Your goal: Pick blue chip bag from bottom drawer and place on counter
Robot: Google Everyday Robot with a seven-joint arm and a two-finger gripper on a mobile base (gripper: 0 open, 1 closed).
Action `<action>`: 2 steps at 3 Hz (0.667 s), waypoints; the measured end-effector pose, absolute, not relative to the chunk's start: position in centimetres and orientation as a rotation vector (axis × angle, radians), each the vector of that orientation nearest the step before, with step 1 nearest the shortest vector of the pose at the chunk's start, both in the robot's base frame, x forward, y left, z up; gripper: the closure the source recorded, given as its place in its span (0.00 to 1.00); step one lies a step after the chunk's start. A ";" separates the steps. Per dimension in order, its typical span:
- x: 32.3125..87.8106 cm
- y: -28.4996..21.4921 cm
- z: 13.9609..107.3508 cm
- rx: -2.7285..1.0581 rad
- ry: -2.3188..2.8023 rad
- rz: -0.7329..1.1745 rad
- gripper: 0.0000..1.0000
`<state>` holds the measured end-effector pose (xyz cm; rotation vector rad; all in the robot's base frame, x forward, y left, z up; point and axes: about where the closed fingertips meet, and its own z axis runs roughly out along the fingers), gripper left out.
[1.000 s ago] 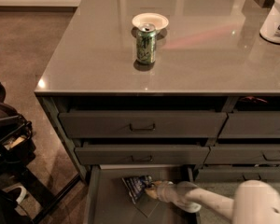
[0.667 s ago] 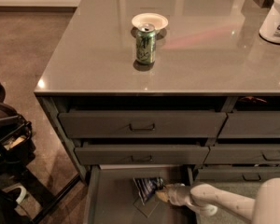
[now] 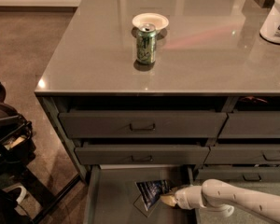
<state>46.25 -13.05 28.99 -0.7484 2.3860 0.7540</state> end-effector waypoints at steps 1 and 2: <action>46.3 -13.0 29.0 -0.748 2.386 0.754 1.00; 45.1 -13.8 33.3 -0.777 2.325 0.751 1.00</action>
Offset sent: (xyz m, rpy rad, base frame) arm -0.0356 -0.0255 0.1304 0.0447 -0.1631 0.0545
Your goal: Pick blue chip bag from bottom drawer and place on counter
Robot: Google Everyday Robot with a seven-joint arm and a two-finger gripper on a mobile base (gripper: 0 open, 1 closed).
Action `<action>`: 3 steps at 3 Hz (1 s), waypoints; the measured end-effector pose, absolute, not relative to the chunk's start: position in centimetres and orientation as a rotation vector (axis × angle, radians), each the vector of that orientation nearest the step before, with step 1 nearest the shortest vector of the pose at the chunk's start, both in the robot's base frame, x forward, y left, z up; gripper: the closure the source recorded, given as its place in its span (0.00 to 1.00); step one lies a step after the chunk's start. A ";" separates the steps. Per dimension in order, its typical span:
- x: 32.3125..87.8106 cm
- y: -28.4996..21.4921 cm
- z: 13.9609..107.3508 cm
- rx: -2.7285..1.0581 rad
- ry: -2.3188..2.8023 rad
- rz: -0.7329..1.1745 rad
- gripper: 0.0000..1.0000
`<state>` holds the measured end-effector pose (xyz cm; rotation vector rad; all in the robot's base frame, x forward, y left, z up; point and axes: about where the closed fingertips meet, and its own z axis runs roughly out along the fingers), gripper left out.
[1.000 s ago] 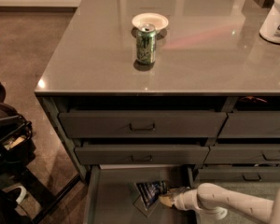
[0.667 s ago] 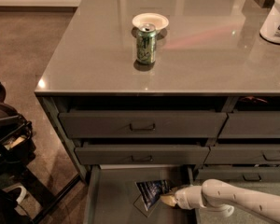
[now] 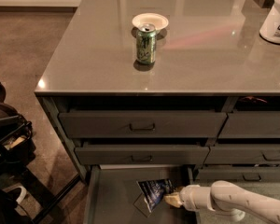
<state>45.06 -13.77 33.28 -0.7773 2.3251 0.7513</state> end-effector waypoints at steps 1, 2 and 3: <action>42.6 -14.0 40.6 -0.833 2.219 0.707 1.00; 37.6 -12.1 49.4 -0.920 2.111 0.645 1.00; 37.5 -12.4 53.6 -0.937 2.066 0.556 1.00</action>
Offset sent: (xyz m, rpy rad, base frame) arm -0.1379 -0.0468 0.3559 -0.1781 -0.5053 -0.0103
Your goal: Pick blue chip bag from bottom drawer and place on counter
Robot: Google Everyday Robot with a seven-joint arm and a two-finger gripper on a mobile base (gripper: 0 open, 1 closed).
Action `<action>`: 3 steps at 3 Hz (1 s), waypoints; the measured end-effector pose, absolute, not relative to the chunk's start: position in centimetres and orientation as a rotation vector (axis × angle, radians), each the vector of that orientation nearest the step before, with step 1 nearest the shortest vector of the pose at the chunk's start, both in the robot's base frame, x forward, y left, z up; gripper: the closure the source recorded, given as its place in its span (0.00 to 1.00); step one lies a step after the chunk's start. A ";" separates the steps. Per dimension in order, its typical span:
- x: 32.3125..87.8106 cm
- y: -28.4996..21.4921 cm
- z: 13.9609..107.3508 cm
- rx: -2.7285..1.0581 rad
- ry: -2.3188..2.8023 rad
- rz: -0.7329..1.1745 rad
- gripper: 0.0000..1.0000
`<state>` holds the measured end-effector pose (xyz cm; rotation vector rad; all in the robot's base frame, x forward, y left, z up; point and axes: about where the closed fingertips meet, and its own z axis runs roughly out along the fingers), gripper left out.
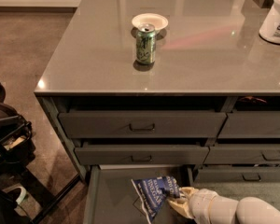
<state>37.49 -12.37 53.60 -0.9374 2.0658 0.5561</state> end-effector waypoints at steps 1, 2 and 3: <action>37.5 -12.4 53.6 -0.937 2.066 0.556 1.00; 38.6 -12.2 56.5 -1.024 2.028 0.484 1.00; 39.8 -11.4 64.9 -1.186 1.897 0.337 1.00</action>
Offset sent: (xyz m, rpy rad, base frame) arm 0.0324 0.0012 0.0856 -0.1865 -0.1610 0.1166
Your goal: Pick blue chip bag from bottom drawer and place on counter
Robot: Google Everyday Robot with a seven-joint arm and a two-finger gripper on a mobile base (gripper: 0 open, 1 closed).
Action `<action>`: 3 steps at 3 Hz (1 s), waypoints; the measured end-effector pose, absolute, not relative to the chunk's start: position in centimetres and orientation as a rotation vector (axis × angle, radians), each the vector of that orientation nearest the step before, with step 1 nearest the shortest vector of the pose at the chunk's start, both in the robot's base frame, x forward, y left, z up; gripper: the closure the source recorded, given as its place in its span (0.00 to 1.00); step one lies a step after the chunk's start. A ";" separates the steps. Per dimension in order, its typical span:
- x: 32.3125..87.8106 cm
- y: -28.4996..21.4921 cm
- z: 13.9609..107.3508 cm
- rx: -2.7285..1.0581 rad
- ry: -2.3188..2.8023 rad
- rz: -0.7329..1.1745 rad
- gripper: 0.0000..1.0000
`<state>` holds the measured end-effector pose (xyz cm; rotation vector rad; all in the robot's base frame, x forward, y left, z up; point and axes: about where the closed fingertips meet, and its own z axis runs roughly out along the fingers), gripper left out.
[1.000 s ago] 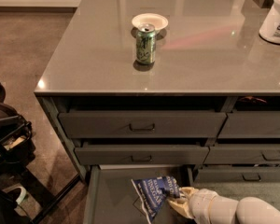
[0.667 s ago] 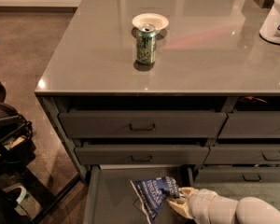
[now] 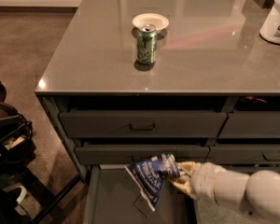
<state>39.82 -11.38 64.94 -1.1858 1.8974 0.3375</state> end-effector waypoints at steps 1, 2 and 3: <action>39.2 -9.2 75.8 -1.335 1.722 0.214 1.00; 37.6 -8.9 84.3 -1.399 1.632 0.066 1.00; 37.6 -8.9 84.3 -1.400 1.631 0.066 1.00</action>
Offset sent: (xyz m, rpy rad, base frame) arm -0.0341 0.0342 0.2867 -0.2486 -0.4219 0.1615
